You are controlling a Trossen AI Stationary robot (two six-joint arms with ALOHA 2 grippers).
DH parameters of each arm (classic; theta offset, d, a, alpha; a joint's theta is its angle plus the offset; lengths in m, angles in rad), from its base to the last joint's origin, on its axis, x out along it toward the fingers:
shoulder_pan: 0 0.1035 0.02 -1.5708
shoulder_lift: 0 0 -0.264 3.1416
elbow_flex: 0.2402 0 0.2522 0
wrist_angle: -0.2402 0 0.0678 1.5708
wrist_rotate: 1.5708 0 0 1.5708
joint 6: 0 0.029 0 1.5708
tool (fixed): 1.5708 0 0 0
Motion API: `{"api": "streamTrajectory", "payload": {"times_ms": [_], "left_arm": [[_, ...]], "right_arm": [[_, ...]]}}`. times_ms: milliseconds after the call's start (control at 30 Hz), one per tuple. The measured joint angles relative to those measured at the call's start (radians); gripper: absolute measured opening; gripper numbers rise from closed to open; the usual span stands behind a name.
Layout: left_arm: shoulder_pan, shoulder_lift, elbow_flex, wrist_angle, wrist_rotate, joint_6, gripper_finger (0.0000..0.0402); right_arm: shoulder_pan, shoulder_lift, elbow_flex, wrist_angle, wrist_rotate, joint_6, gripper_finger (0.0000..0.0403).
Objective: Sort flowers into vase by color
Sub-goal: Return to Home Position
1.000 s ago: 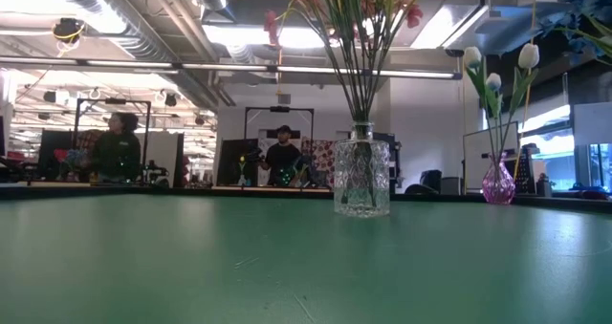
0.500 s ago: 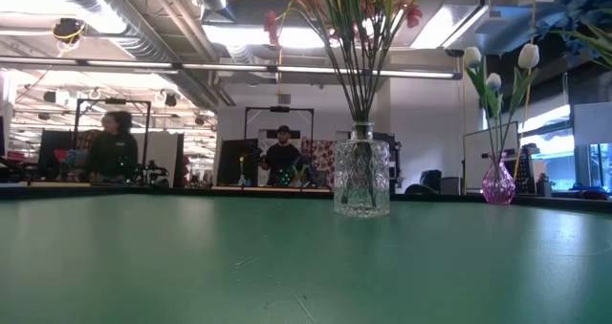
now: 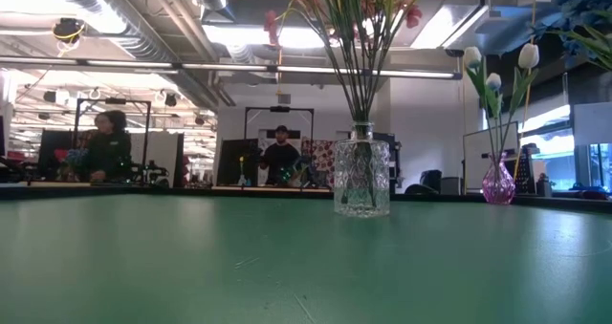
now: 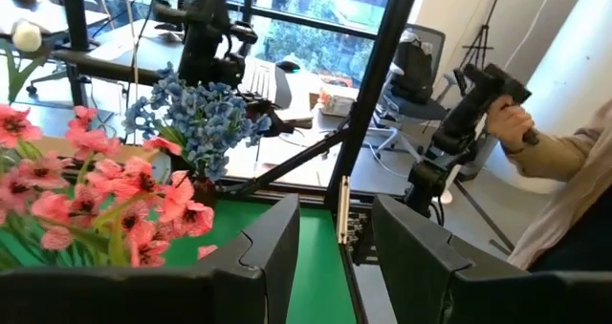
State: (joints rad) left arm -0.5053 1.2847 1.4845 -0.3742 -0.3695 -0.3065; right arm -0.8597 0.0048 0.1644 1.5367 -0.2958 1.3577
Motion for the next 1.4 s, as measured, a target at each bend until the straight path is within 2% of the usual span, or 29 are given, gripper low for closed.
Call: {"api": "streamTrajectory", "payload": {"times_ms": [200, 333, 400, 500, 567, 733, 867, 933, 1033, 1400], "left_arm": [[-0.015, -0.015, 0.000, -0.012, -0.003, 0.000, 0.0130], [-0.023, -0.020, 0.000, -0.025, -0.003, 0.000, 0.0130], [-0.025, -0.021, 0.000, -0.045, -0.003, 0.000, 0.0131], [-0.027, -0.030, 0.000, -0.072, 0.019, 0.003, 0.0130], [-0.027, -0.051, -0.005, -0.101, 0.032, 0.003, 0.0130], [-0.027, -0.172, -0.136, -0.027, 0.032, 0.007, 0.0130], [-0.027, -0.275, -0.312, 0.109, 0.031, 0.033, 0.0130], [-0.027, -0.317, -0.391, 0.163, 0.025, 0.036, 0.0130], [-0.027, -0.357, -0.464, 0.204, 0.008, 0.023, 0.0130], [-0.014, -0.371, -0.504, 0.205, 0.021, 0.050, 0.0130]], "right_arm": [[0.001, 0.000, -0.104, -0.008, 0.282, -0.276, 0.0012], [0.001, 0.000, -0.151, -0.037, 0.546, -0.414, 0.0012], [0.001, 0.002, -0.150, -0.053, 0.654, -0.456, 0.0012], [0.001, 0.002, -0.151, -0.047, 0.901, -0.476, 0.0012], [0.002, 0.002, -0.154, -0.065, 0.988, -0.477, 0.0012], [0.002, 0.003, -0.155, -0.225, 0.958, -0.586, 0.0012], [0.002, 0.003, -0.155, -0.347, 1.009, -0.649, 0.0012], [0.002, 0.003, -0.156, -0.395, 1.023, -0.724, 0.0012], [0.002, 0.003, -0.156, -0.472, 0.984, -0.852, 0.0012], [0.002, 0.004, -0.156, -0.819, 0.906, -1.151, 0.0012]]}}
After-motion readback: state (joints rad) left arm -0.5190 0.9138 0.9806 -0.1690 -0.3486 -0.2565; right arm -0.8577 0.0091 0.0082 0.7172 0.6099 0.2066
